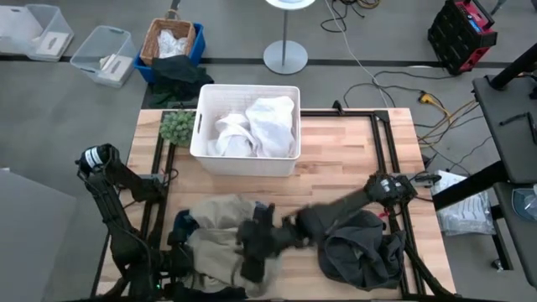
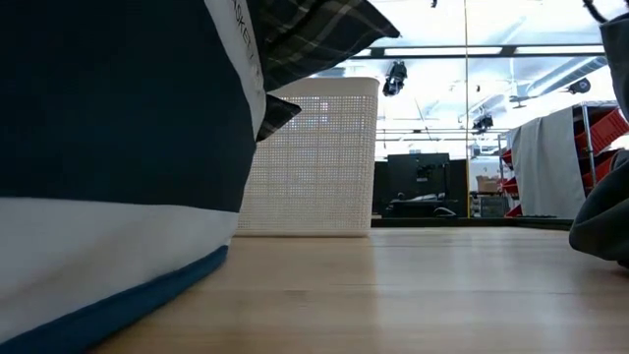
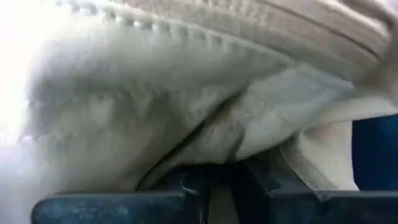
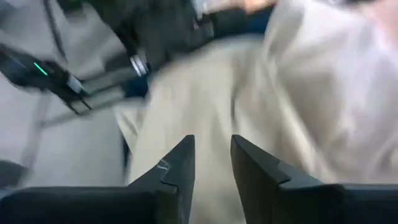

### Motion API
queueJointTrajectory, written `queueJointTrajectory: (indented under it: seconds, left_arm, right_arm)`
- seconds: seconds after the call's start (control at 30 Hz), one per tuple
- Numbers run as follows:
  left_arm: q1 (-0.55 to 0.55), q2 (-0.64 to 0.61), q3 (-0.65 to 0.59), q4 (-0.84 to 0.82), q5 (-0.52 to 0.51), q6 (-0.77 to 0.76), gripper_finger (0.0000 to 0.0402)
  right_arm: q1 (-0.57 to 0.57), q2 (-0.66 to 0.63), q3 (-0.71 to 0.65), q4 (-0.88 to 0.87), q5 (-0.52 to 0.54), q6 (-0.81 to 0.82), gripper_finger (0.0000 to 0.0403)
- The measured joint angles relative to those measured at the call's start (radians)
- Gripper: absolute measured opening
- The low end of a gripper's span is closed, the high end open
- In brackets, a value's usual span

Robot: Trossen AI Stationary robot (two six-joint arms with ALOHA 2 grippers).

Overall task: Sort clothes
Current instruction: Put the brown shorts into the blue laundry organizer

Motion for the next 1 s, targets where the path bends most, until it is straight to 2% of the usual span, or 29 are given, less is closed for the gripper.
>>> queueJointTrajectory:
  seconds: [0.13, 0.23, 0.4, 0.5, 0.57, 0.7, 0.87, 1.0]
  left_arm:
    - [0.0, -0.003, 0.015, -0.005, 0.002, -0.012, 0.0038]
    - [0.001, -0.003, 0.075, -0.026, 0.006, 0.003, 0.0038]
    - [-0.003, -0.004, 0.25, -0.143, 0.007, 0.063, 0.0038]
    - [-0.003, -0.006, 0.33, -0.204, -0.065, 0.116, 0.0038]
    - [0.004, -0.006, 0.338, -0.211, -0.125, 0.159, 0.0038]
    - [0.019, -0.002, 0.232, -0.181, -0.157, 0.135, 0.0037]
    - [0.027, -0.001, 0.031, 0.059, -0.137, 0.063, 0.0037]
    - [0.03, -0.001, -0.062, 0.179, -0.099, -0.001, 0.0036]
  right_arm:
    - [0.056, 0.07, -0.018, 0.0, 0.111, -0.029, 0.0063]
    - [0.054, 0.173, -0.022, 0.089, 0.121, -0.066, 0.0023]
    - [-0.005, 0.32, -0.019, 0.265, -0.005, -0.083, 0.0013]
    - [-0.029, 0.377, -0.016, 0.268, -0.046, -0.032, 0.0012]
    - [-0.035, 0.394, -0.013, 0.259, -0.053, -0.015, 0.0012]
    - [-0.036, 0.379, -0.016, 0.233, -0.057, -0.024, 0.0012]
    - [-0.036, 0.294, -0.024, 0.177, -0.049, -0.064, 0.0012]
    - [-0.036, 0.202, -0.024, 0.194, -0.044, -0.091, 0.0012]
